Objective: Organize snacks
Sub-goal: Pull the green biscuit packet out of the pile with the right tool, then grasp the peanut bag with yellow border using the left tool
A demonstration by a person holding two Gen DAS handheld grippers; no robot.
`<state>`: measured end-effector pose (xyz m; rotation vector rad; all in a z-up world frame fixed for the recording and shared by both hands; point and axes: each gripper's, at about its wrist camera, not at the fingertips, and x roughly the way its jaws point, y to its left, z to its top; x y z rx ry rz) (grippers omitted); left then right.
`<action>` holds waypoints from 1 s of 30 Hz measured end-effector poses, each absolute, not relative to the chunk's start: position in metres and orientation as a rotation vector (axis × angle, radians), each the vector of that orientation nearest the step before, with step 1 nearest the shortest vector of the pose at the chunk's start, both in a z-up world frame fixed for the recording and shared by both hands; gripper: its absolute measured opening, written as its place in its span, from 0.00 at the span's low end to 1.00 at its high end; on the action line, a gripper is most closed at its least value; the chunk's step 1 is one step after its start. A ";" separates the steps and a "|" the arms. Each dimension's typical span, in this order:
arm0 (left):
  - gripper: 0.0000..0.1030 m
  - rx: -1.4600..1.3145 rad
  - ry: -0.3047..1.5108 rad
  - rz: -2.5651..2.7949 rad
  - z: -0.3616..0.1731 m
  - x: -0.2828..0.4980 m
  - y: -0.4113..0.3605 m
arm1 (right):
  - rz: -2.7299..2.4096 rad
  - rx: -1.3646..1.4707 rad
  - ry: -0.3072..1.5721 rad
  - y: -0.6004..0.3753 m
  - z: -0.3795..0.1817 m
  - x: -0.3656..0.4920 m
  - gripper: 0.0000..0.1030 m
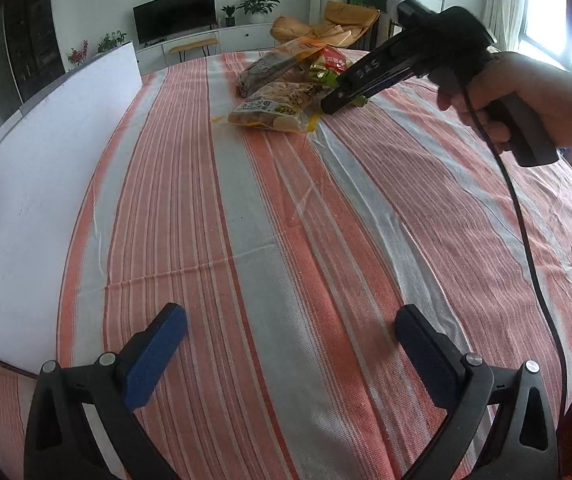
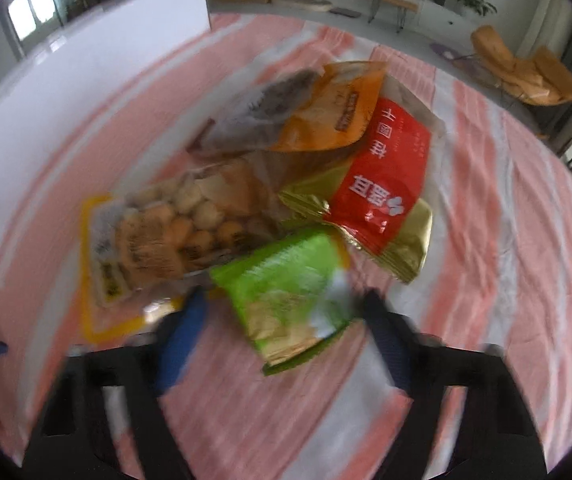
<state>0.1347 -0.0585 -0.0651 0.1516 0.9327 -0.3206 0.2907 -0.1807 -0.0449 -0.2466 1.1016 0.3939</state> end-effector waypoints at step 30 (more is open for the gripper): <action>1.00 0.152 0.932 -0.321 -0.065 0.135 -0.059 | 0.166 0.046 0.914 -0.288 -0.034 0.102 0.76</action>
